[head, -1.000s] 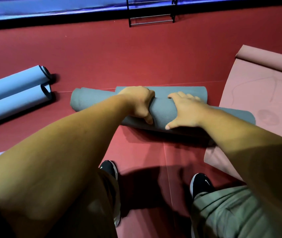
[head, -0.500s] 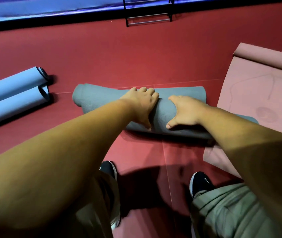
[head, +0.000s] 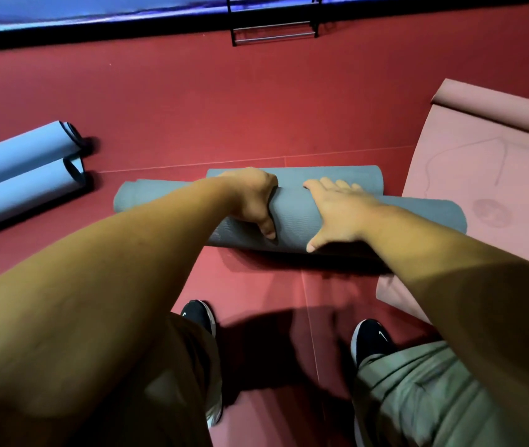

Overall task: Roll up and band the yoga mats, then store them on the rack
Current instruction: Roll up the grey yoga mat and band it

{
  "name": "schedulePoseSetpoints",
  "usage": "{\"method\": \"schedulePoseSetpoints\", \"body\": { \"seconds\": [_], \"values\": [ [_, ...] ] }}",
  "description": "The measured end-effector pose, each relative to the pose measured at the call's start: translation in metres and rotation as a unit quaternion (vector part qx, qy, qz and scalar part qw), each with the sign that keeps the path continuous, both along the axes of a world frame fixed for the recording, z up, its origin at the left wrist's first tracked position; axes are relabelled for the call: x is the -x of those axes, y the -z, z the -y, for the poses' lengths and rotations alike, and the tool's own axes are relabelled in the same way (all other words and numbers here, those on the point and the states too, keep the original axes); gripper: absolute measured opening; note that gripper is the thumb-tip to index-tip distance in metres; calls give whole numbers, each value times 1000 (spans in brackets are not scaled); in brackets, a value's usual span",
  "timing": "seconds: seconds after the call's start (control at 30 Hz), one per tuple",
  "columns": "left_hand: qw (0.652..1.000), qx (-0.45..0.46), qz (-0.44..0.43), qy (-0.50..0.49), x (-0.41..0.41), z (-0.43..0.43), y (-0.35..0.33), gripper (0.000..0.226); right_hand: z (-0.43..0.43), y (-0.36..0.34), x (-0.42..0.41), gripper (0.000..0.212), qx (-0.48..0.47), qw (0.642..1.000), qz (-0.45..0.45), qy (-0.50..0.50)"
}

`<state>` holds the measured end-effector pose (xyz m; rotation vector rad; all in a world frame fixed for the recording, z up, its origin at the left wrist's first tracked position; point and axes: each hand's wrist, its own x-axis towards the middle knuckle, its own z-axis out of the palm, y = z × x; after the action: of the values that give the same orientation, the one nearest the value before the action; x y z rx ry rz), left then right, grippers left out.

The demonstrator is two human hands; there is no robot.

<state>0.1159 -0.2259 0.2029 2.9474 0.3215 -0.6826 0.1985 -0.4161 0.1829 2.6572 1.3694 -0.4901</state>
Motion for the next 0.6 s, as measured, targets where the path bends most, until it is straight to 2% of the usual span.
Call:
{"method": "schedulePoseSetpoints", "body": {
  "seconds": [0.13,0.23,0.3,0.4,0.47,0.6],
  "values": [
    [1000,7,-9,-6,2,-1,-1,90,-4,-3,-1,116,-7,1000,17,-4],
    [999,-21,9,22,3,4,1,90,-4,-8,-4,115,-4,1000,3,7],
    [997,-57,32,51,5,8,3,92,-3,-10,-6,117,-7,999,-21,28],
    [985,-141,37,97,9,20,8,110,-2,-11,-7,120,-14,997,-58,53],
    [981,-167,41,95,9,26,12,113,-2,-12,-7,122,-18,995,-73,60],
    [990,-115,56,63,5,23,9,103,-3,-12,-6,124,-24,994,-84,60]
  ]
}}
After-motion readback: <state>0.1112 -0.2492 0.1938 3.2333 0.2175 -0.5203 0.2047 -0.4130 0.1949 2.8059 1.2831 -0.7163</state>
